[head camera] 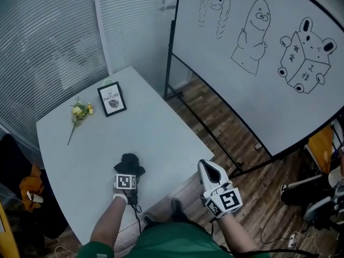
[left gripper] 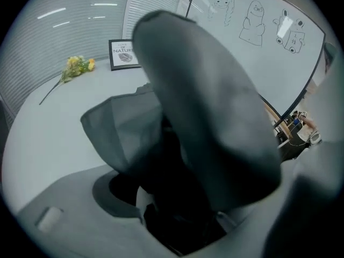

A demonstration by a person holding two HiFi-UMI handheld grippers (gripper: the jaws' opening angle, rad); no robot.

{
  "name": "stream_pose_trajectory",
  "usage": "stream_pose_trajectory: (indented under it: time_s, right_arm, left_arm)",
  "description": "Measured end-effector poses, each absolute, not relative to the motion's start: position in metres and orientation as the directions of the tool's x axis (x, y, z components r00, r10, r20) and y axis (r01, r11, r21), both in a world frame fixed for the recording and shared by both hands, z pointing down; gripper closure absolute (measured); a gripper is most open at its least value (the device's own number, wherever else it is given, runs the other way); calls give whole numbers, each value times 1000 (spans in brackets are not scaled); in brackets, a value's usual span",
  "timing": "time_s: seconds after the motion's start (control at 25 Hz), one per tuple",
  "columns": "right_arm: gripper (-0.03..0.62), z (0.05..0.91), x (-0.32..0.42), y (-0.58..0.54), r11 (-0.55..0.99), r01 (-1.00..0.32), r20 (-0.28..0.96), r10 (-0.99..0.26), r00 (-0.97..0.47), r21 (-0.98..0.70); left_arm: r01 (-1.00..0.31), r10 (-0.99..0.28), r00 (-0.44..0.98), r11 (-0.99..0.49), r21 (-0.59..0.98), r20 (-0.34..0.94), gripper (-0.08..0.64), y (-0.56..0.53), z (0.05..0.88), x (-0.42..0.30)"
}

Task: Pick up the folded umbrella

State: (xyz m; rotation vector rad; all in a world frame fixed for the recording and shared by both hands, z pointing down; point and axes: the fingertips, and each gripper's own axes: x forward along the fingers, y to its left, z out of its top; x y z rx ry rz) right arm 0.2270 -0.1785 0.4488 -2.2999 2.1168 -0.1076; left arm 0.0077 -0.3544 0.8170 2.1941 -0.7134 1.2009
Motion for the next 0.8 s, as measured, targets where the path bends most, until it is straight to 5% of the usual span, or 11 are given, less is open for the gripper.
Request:
stream_pose_trajectory:
  time_s: [0.4,0.8]
  right_arm:
    - [589,439,223,-202,-22,-998,24,-999,20,-64]
    - [589,440,188,-238,121,-989,18,-992,-123,-81]
  left_arm:
    - [-662,-192,574,-680,314,796,267,-349,792,4]
    - [-611,-292,763,-618,495,577,267,-358,710,-8]
